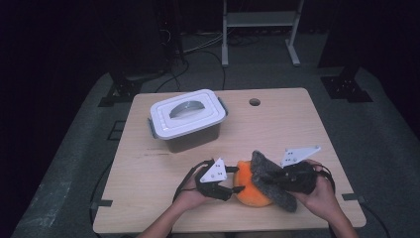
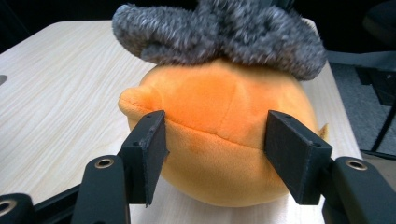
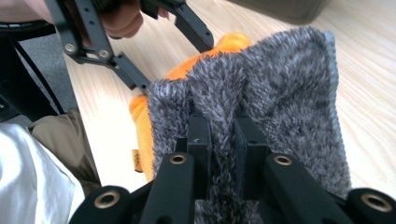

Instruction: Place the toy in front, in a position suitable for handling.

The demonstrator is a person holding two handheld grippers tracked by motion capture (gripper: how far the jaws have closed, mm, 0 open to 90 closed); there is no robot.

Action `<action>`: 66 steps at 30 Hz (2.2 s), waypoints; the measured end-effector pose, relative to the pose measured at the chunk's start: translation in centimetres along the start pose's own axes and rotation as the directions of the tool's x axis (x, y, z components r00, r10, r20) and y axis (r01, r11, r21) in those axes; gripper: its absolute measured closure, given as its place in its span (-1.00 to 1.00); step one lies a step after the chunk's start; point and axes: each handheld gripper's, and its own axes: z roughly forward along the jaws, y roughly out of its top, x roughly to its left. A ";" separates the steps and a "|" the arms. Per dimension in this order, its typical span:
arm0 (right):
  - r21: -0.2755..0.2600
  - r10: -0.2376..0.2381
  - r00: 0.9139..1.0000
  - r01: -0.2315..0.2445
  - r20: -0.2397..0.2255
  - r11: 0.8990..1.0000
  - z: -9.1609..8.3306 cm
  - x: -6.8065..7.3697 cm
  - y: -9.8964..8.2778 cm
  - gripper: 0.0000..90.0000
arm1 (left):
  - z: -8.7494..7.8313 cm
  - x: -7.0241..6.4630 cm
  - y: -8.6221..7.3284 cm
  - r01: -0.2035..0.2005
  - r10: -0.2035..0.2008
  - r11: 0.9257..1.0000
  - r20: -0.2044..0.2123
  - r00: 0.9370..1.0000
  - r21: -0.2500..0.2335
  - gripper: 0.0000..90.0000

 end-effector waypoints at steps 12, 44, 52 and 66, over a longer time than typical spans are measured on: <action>0.051 -0.097 0.994 0.099 -0.041 0.994 1.8 2.6 0.8 0.73 | 0.3 0.5 -0.6 0.067 -0.067 0.998 -0.014 0.998 0.018 -0.18; -0.032 -0.008 0.999 0.006 -0.052 0.999 0.3 0.5 0.9 0.73 | 0.5 -1.7 -0.2 -0.146 0.147 0.989 0.069 0.987 -0.011 -0.27; -0.038 0.099 0.993 -0.102 -0.065 0.994 -0.8 -1.9 -1.2 0.73 | 0.4 -1.1 -0.3 -0.091 0.092 0.996 0.072 0.993 -0.018 -0.31; -0.036 0.008 0.997 -0.011 -0.083 0.999 0.7 0.7 0.7 0.73 | 0.2 -1.2 0.1 -0.042 0.042 0.997 -0.009 0.999 -0.061 -0.41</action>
